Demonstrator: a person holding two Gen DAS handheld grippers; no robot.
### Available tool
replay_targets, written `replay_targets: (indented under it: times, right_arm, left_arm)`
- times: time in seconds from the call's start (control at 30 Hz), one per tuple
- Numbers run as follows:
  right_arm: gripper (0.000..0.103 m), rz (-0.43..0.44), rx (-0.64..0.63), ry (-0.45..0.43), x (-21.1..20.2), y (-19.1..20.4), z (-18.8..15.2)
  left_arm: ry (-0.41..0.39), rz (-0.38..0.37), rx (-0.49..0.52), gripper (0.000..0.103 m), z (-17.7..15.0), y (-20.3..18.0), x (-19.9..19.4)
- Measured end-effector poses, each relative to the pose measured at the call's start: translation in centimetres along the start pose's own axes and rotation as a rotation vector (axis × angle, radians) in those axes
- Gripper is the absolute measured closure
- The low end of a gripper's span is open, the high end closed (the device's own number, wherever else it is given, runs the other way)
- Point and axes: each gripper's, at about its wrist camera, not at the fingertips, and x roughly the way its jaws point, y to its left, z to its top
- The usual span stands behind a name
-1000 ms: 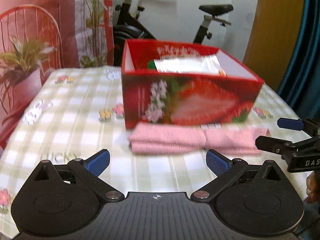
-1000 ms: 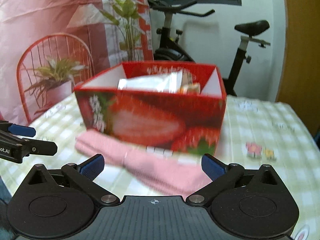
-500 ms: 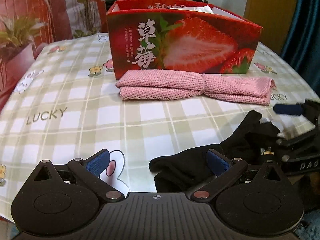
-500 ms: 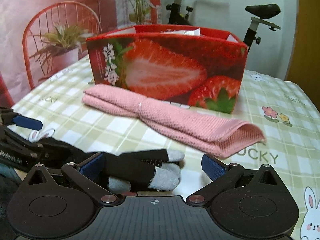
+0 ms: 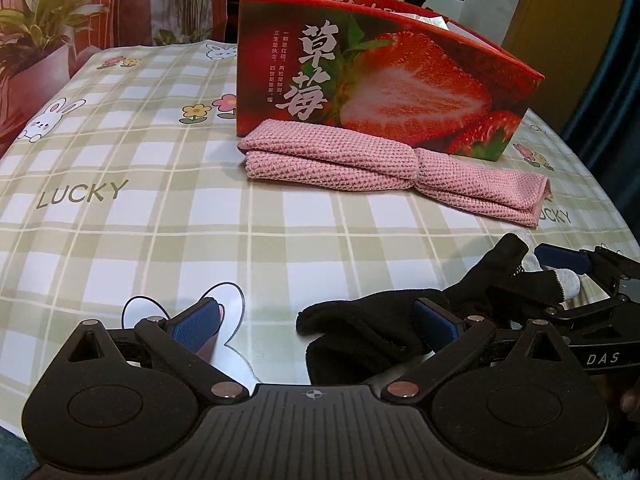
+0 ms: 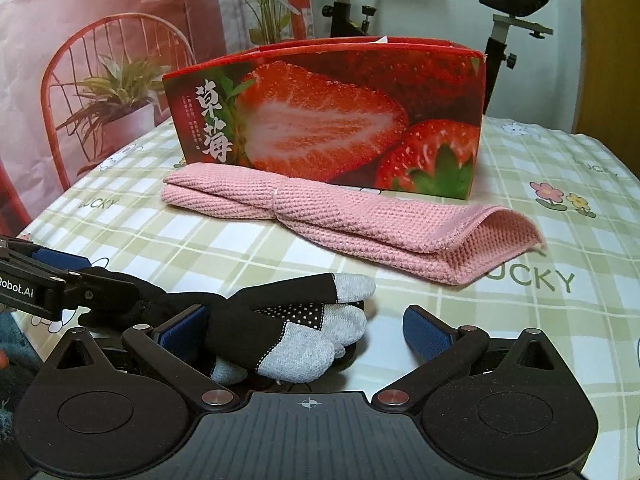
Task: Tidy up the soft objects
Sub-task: 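Move both open tools down to the black-and-grey glove, then close both tools on the black glove and lift it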
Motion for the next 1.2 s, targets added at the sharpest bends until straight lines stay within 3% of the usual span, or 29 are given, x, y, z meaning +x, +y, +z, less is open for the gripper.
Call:
replay_targets:
  times: [0.63, 0.87, 1.0, 1.1, 1.2]
  right_arm:
    - [0.001, 0.011, 0.001, -0.020, -0.2, 0.0, -0.3]
    - [0.038, 0.095, -0.029, -0.029, -0.6, 0.5, -0.2]
    - [0.066, 0.151, -0.045, -0.027, -1.0, 0.9, -0.1]
    - [0.077, 0.174, -0.064, -0.029, -1.1, 1.3, 0.0]
    - [0.079, 0.185, -0.052, -0.030, -1.2, 1.1, 0.0]
  left_arm:
    - [-0.015, -0.003, 0.002, 0.000, -0.3, 0.0, 0.0]
    - [-0.015, -0.003, 0.002, 0.000, -0.3, -0.1, 0.0]
    - [-0.013, -0.004, 0.001, 0.000, -0.3, -0.1, 0.0]
    - [-0.013, -0.002, 0.000, 0.000, -0.3, -0.1, 0.0]
    - [-0.009, -0.004, -0.001, 0.000, -0.3, -0.1, 0.0]
